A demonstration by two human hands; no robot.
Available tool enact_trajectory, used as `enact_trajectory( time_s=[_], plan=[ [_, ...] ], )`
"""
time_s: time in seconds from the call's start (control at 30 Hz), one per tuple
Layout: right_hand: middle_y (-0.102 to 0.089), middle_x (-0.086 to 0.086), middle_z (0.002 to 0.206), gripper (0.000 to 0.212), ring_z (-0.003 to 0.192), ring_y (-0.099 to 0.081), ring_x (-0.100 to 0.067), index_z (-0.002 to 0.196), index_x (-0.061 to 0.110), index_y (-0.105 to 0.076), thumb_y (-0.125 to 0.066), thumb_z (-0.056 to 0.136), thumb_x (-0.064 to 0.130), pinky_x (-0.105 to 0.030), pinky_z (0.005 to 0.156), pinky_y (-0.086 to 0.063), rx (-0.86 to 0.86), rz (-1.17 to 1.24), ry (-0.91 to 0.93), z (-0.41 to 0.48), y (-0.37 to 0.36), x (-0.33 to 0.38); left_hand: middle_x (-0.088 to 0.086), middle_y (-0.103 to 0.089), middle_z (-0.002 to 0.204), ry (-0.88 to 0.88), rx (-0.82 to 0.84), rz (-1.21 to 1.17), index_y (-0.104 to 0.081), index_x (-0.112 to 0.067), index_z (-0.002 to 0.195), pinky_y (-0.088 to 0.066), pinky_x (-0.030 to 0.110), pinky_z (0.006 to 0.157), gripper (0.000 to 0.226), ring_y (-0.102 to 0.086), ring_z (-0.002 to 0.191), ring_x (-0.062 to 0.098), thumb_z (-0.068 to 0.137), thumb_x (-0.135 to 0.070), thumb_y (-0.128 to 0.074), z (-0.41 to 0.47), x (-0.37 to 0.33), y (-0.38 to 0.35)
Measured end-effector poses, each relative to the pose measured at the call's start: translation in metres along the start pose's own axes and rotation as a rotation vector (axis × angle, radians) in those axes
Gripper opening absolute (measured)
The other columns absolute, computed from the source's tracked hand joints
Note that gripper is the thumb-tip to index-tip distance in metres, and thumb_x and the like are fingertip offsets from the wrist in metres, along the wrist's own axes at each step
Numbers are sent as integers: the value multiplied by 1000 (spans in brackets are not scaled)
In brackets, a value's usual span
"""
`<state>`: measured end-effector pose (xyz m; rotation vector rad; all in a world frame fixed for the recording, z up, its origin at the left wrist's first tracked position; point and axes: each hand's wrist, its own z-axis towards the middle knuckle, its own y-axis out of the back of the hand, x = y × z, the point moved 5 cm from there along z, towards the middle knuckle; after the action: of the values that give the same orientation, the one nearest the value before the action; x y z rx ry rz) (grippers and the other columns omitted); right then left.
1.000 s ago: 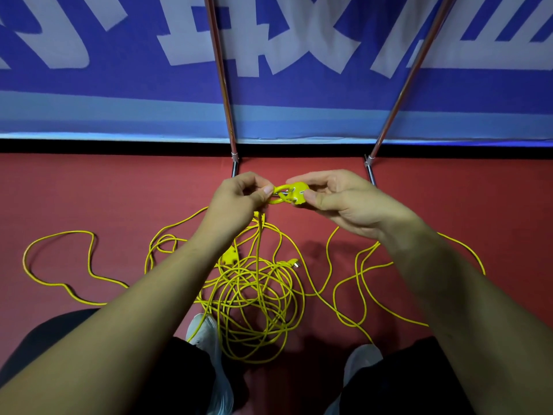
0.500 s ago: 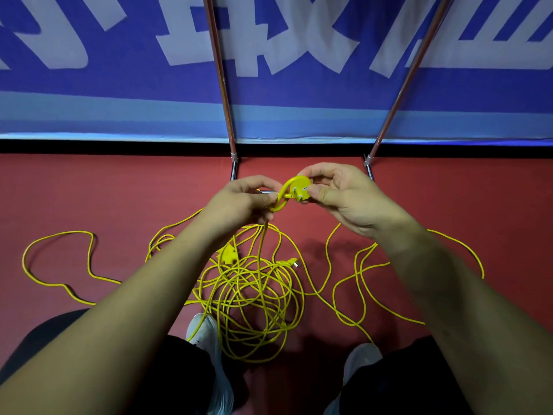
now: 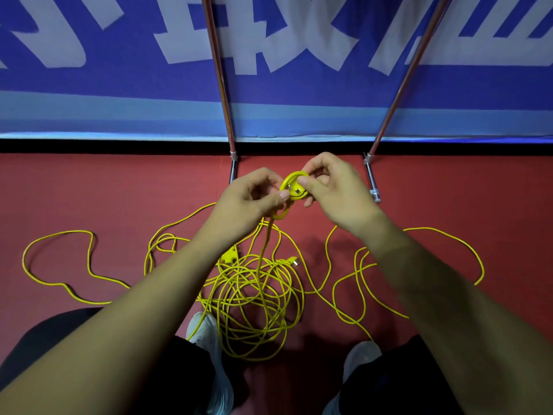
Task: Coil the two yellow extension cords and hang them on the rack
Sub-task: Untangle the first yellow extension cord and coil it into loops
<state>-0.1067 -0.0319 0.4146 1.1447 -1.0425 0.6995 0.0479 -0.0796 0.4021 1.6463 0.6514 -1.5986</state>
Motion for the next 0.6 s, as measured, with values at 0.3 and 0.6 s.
enact_trajectory(
  time_s=[0.3, 0.6],
  plan=[
    [-63, -14, 108, 31, 99, -62, -19, 115, 15, -63, -65, 85, 10, -35, 84, -53, 160, 460, -92, -1, -5, -8, 12, -69, 87, 107, -57, -338, -50, -9, 95, -56, 31, 65, 7, -71, 76, 25, 96, -4, -55, 2, 2, 4],
    [-69, 5, 101, 11, 97, -58, 1, 102, 18, -70, -62, 93, 20, -17, 86, -42, 343, 217, -151, -11, -19, -5, 18, -64, 91, 131, -125, -747, -48, -10, 93, -59, 32, 76, 18, -72, 85, 24, 94, 8, -45, 8, 5, 11]
  ],
)
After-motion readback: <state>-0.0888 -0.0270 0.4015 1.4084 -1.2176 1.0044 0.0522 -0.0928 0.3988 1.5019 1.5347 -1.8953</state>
